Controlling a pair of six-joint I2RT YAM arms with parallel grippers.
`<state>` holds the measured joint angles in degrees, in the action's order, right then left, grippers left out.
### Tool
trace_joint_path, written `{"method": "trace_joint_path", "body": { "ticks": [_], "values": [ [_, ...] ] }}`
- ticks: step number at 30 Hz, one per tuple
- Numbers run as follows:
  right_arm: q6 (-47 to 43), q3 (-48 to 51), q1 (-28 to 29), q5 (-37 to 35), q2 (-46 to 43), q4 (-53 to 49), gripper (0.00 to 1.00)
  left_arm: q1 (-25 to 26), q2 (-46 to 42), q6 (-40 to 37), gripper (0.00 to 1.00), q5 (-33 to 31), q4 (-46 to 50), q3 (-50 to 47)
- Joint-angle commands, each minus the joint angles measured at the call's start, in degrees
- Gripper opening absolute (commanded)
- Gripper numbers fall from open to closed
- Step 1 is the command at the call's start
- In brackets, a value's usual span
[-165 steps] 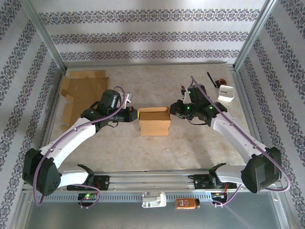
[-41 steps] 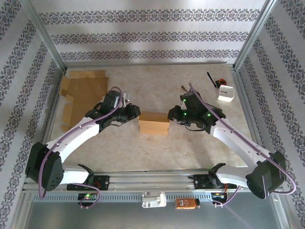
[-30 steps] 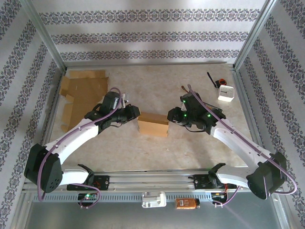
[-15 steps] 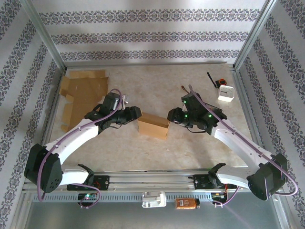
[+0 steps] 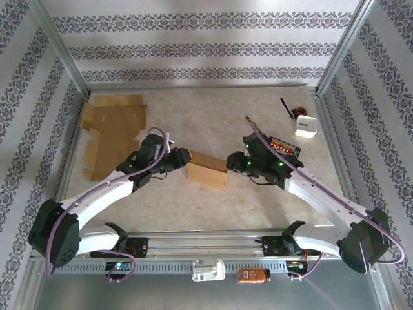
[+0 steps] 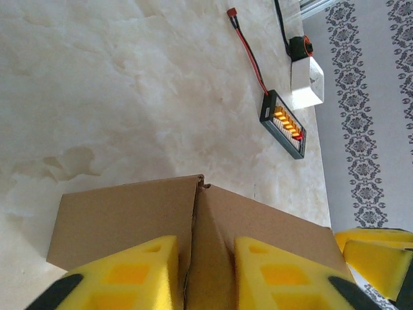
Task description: Fold the paper box
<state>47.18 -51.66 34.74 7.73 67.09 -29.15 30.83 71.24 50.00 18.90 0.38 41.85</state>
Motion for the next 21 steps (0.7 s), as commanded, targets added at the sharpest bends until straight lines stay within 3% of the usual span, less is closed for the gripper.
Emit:
{"method": "trace_joint_path", "body": {
  "ticks": [1, 6, 12, 17, 21],
  "values": [
    [-5.09, -2.58, -0.80, -2.44, 3.84, -3.71, 0.33, 2.88, 2.95, -0.30, 0.34, -0.02, 12.24, -3.97],
    [-10.42, -9.33, -2.30, -2.93, 8.71, -0.52, 0.33, 3.23, -2.72, 3.70, 0.43, -0.13, 7.92, -3.27],
    [-11.68, -14.26, -4.25, -2.46, 8.54, -3.30, 0.43, 3.27, -10.03, 2.91, 0.59, -6.58, 12.08, -0.71],
    [-4.22, -11.31, -6.74, 2.79, 2.49, -5.50, 0.46, 3.27, -11.67, 4.01, 0.60, -6.41, 12.16, 0.46],
    [1.47, -5.98, -7.05, 7.35, -3.85, -6.55, 0.50, 3.27, -8.98, 4.84, 0.55, -1.43, 10.50, 1.89]
  ]
}}
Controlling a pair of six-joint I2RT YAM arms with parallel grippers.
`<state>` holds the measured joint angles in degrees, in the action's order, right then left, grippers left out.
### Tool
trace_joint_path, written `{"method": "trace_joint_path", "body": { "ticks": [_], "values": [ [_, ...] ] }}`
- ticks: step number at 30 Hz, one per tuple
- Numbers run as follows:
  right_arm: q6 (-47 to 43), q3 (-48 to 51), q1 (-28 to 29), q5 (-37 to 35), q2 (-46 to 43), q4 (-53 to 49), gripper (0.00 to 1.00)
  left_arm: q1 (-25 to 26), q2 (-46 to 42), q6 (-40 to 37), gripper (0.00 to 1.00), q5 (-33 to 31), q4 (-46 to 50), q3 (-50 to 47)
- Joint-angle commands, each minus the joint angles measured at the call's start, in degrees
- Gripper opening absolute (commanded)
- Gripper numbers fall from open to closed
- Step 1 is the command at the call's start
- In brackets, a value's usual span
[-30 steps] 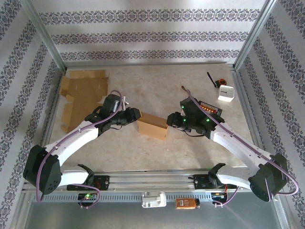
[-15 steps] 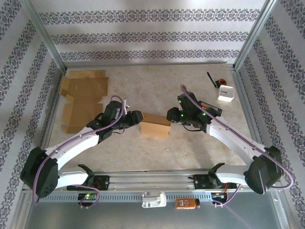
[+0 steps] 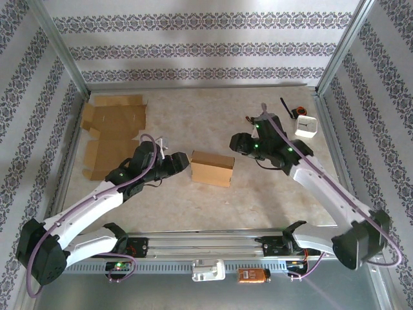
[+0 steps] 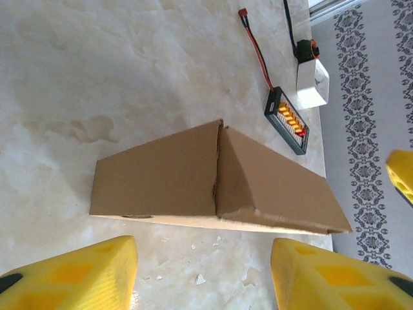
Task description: Fold the paper box
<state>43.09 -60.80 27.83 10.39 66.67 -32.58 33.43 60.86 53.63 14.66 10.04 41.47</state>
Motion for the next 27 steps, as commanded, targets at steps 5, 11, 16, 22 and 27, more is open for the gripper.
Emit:
{"method": "trace_joint_path", "body": {
  "ticks": [5, 11, 16, 22, 27],
  "values": [
    [10.40, 6.89, -0.59, 10.58, -6.15, -2.56, 0.47, 0.67, 4.24, 1.66, 0.47, 5.23, -1.96, 4.64],
    [13.00, 7.93, 1.22, 11.86, -4.65, -1.27, 0.40, 0.63, 5.46, 0.90, 0.40, 4.07, 0.05, 7.17],
    [13.65, 9.03, 1.69, 11.10, -2.54, 0.22, 0.35, 0.67, 7.80, -1.01, 0.32, 3.19, 2.82, 9.34],
    [13.25, 9.64, 1.87, 9.09, -1.73, 0.48, 0.30, 0.67, 10.43, -1.93, 0.28, 3.08, 3.32, 10.22],
    [13.22, 9.56, 2.13, 9.04, -0.70, 0.84, 0.26, 0.67, 11.36, -2.01, 0.28, 3.42, 3.77, 10.27]
  ]
}}
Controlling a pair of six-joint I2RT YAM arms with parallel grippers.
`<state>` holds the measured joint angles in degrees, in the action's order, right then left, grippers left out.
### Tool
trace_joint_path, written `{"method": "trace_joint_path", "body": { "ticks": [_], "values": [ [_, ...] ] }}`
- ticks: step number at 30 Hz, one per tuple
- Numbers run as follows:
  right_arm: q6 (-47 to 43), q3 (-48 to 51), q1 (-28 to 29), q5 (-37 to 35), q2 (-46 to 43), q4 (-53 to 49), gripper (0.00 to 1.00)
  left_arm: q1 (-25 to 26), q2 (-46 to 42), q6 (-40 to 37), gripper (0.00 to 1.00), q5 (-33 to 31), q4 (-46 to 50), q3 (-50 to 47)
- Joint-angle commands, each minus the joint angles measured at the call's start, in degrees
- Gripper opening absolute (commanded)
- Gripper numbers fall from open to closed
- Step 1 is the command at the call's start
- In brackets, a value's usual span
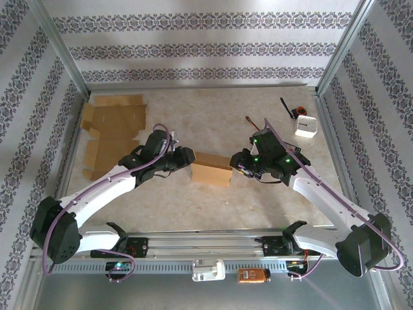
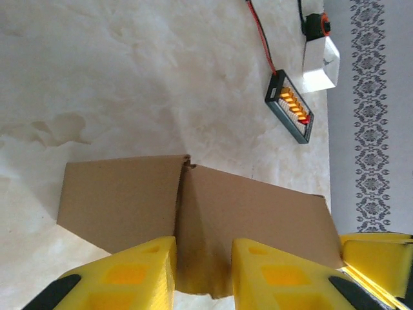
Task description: Fold the paper box
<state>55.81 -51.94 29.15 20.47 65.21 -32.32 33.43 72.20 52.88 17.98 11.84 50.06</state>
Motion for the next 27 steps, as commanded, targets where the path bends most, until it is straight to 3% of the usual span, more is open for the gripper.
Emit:
{"method": "trace_joint_path", "body": {
  "ticks": [1, 19, 27],
  "values": [
    [0.48, 0.70, 0.90, -1.09, 0.78, 0.67, 0.26, 0.67, -0.09, -1.36, 0.28, 0.04, 1.88, 1.68],
    [-1.81, 2.44, 1.44, -4.56, 1.06, -0.42, 0.21, 0.67, 0.72, -3.99, 0.11, -0.19, 6.07, 0.22],
    [-6.72, 4.87, 1.70, -11.10, 1.34, -3.88, 0.20, 0.67, 2.79, -13.38, 0.11, -9.12, 15.94, -1.62]
  ]
}}
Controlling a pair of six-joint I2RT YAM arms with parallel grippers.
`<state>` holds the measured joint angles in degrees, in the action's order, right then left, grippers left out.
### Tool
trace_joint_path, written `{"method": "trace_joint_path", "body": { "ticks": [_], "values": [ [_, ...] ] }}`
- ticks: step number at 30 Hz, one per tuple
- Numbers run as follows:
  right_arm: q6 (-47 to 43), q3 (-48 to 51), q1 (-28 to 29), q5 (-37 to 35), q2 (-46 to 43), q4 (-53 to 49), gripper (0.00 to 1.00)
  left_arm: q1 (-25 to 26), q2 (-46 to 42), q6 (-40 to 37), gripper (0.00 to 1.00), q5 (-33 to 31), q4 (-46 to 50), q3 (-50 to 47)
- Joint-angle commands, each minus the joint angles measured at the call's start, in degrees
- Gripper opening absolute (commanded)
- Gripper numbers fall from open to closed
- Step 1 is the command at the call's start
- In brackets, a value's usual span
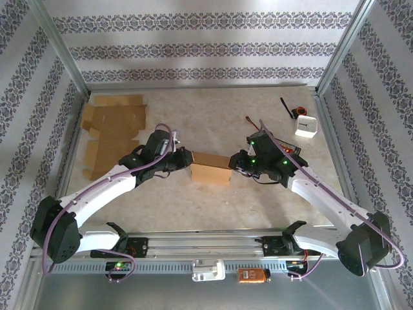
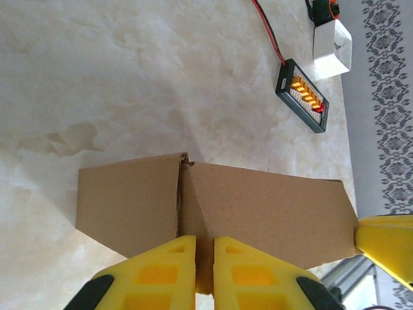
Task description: Fold the paper box
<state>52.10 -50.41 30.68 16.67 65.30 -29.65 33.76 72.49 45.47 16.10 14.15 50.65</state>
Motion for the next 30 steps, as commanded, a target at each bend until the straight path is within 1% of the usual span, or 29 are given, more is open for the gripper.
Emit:
{"method": "trace_joint_path", "body": {
  "ticks": [1, 5, 10, 12, 16, 18, 20, 21, 24, 26, 27, 30],
  "values": [
    [-3.37, 3.22, 0.17, -7.87, 1.24, -6.84, 0.20, 0.34, 2.63, -6.89, 0.12, -8.63, 14.17, -2.26],
    [-5.56, 1.06, 0.17, -10.65, 1.39, -9.15, 0.19, 0.34, 3.35, -10.09, 0.12, -12.34, 15.55, -0.91],
    [-6.74, -0.80, 0.17, -11.29, 1.86, -10.23, 0.19, 0.34, 3.46, -13.85, 0.16, -12.00, 15.95, 1.87],
    [-6.68, -0.98, 0.17, -11.08, 1.97, -10.22, 0.19, 0.48, 2.96, -15.89, 0.19, -12.76, 16.78, 2.63],
    [-6.31, -0.96, 0.34, -10.94, 2.07, -9.93, 0.19, 0.52, 0.90, -21.37, 0.22, -13.75, 17.33, 2.76],
    [-6.31, -1.29, 0.35, -10.83, 2.20, -9.92, 0.19, 0.56, -0.69, -23.78, 0.23, -12.19, 16.99, 2.51],
    [-6.39, -1.60, 0.44, -10.69, 2.42, -9.96, 0.19, 0.69, -3.08, -25.93, 0.28, -8.02, 14.58, 1.64],
    [-6.43, -1.83, 0.44, -10.60, 2.55, -9.94, 0.19, 0.78, -4.56, -26.31, 0.32, -5.46, 12.59, 0.85],
    [-6.74, -2.56, 0.52, -10.60, 3.36, -9.97, 0.19, 0.96, -9.24, -24.05, 0.40, -1.75, 5.86, -1.90],
    [-6.90, -3.06, 0.52, -10.52, 3.85, -10.06, 0.19, 0.96, -11.60, -21.53, 0.40, -2.40, 3.03, -3.99],
    [-6.86, -3.16, 0.61, -10.51, 4.04, -9.96, 0.19, 0.96, -12.52, -20.33, 0.38, -3.18, 2.60, -4.92],
    [-6.76, -3.41, 0.70, -10.43, 4.39, -9.82, 0.19, 1.32, -13.66, -17.77, 0.34, -1.87, 0.89, -7.07]
  ]
}}
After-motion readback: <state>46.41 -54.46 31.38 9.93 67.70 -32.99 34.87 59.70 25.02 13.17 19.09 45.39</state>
